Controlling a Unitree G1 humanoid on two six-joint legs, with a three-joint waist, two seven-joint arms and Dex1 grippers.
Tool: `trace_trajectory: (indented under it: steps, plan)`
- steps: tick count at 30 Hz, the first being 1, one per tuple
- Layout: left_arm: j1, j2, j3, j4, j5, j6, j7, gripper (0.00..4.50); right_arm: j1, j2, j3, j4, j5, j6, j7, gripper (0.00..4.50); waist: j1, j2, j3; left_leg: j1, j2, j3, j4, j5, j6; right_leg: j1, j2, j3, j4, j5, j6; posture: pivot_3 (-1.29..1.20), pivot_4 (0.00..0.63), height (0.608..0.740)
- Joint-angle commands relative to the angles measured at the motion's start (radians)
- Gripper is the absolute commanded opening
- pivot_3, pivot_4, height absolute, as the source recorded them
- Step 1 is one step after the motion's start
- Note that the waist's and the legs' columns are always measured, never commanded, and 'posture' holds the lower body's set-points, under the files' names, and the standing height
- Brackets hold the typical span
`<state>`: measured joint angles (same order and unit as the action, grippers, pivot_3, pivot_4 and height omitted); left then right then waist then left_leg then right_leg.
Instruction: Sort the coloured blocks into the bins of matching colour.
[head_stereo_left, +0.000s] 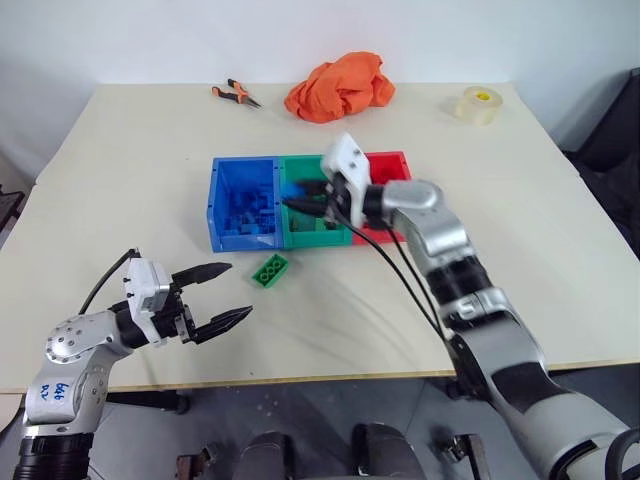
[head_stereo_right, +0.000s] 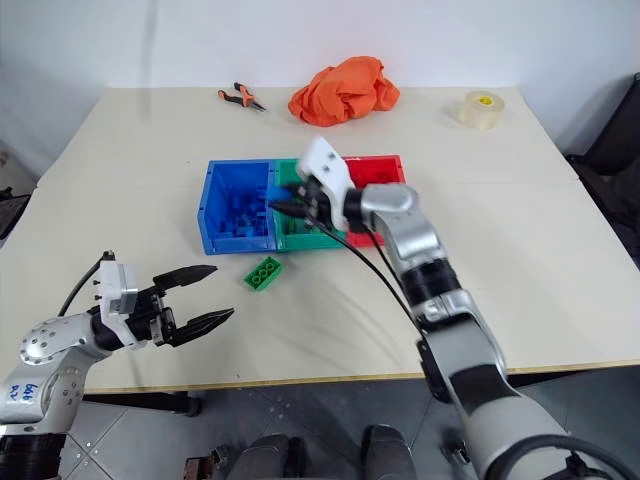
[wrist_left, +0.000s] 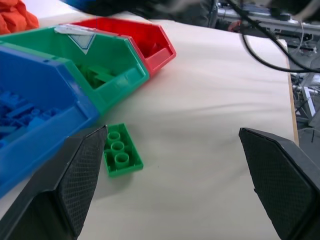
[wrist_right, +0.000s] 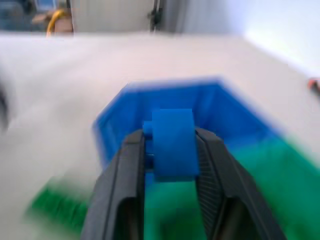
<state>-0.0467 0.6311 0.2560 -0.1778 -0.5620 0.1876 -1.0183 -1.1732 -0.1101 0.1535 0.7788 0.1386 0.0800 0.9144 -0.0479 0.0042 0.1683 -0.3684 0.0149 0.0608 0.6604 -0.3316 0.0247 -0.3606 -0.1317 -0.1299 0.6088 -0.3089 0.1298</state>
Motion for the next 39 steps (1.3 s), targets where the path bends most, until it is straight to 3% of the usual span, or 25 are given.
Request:
trace_trajectory:
  steps: [1, 2, 12, 13, 19, 23, 28, 33, 39]
  plan:
    - [-0.016, -0.003, 0.006, -0.015, -0.003, -0.016, 0.009, 4.5, -0.095, 0.062, -0.023, 0.221, -0.043, -0.109, -0.099, 0.91, 0.001, 0.0, 0.0, 0.0, -0.001, -0.001, 0.0, 0.0, 0.0, 0.0, 0.0, 0.001, 0.001, 0.0, 0.0, 0.0, 0.15, 0.74]
    - [-0.019, -0.003, 0.005, -0.015, -0.002, -0.016, 0.012, 4.5, -0.125, 0.078, -0.022, 0.278, -0.061, -0.132, -0.134, 0.91, 0.002, 0.0, 0.0, -0.001, -0.001, -0.001, 0.001, 0.0, 0.0, 0.001, 0.0, 0.001, 0.0, 0.0, 0.0, 0.0, 0.15, 0.74]
    - [-0.011, -0.008, 0.006, -0.023, -0.001, -0.022, 0.031, 4.5, -0.213, 0.136, -0.078, 0.44, -0.104, -0.262, -0.223, 4.37, -0.008, 0.0, 0.0, -0.001, -0.001, -0.002, 0.0, 0.0, 0.0, 0.0, 0.001, 0.002, 0.0, 0.0, 0.0, 0.0, 0.15, 0.74]
    - [-0.011, -0.009, 0.006, -0.023, -0.001, -0.022, 0.032, 4.5, -0.21, 0.132, -0.087, 0.436, -0.1, -0.272, -0.214, 4.48, -0.008, 0.0, 0.0, -0.001, -0.001, -0.002, 0.0, 0.0, 0.0, 0.0, 0.001, 0.003, 0.0, 0.0, 0.0, 0.0, 0.15, 0.74]
    - [-0.01, -0.008, 0.015, -0.015, 0.001, -0.021, 0.047, 4.5, -0.063, 0.02, -0.105, 0.245, -0.036, -0.312, 0.106, 4.48, -0.002, 0.0, 0.0, -0.001, -0.001, -0.003, 0.0, 0.0, 0.0, 0.001, 0.0, 0.007, 0.0, 0.0, 0.0, 0.0, 0.15, 0.74]
    - [0.052, 0.019, 0.074, -0.029, -0.012, -0.017, 0.046, 4.5, 0.183, -0.161, -0.08, -0.072, 0.037, -0.228, 0.375, 4.48, 0.008, -0.001, 0.0, -0.001, -0.002, -0.006, 0.001, 0.0, 0.001, 0.003, 0.0, 0.013, -0.001, 0.0, 0.0, 0.0, 0.15, 0.74]
    - [0.159, 0.045, 0.161, -0.046, -0.029, -0.018, 0.031, 4.5, 0.405, -0.398, -0.094, -0.348, 0.13, -0.069, 0.563, 4.48, 0.013, 0.002, 0.001, -0.002, -0.001, -0.002, 0.0, 0.0, 0.001, 0.003, 0.0, 0.013, -0.008, 0.0, 0.0, 0.0, 0.15, 0.74]
    - [0.228, 0.042, 0.219, -0.071, -0.021, 0.005, 0.083, 4.5, 0.504, -0.562, -0.119, -0.409, 0.151, -0.011, 0.615, 4.48, 0.017, 0.002, 0.001, 0.0, 0.002, 0.005, 0.0, -0.001, 0.0, 0.005, -0.001, 0.011, -0.017, 0.0, 0.0, 0.0, 0.15, 0.74]
    - [0.261, 0.06, 0.223, -0.135, -0.018, 0.112, 0.174, 4.5, 0.532, -0.601, -0.125, -0.426, 0.158, 0.007, 0.582, 4.48, 0.02, 0.002, 0.001, -0.001, 0.002, 0.005, 0.0, -0.001, 0.0, 0.005, -0.004, 0.014, -0.018, 0.0, 0.0, 0.0, 0.15, 0.74]
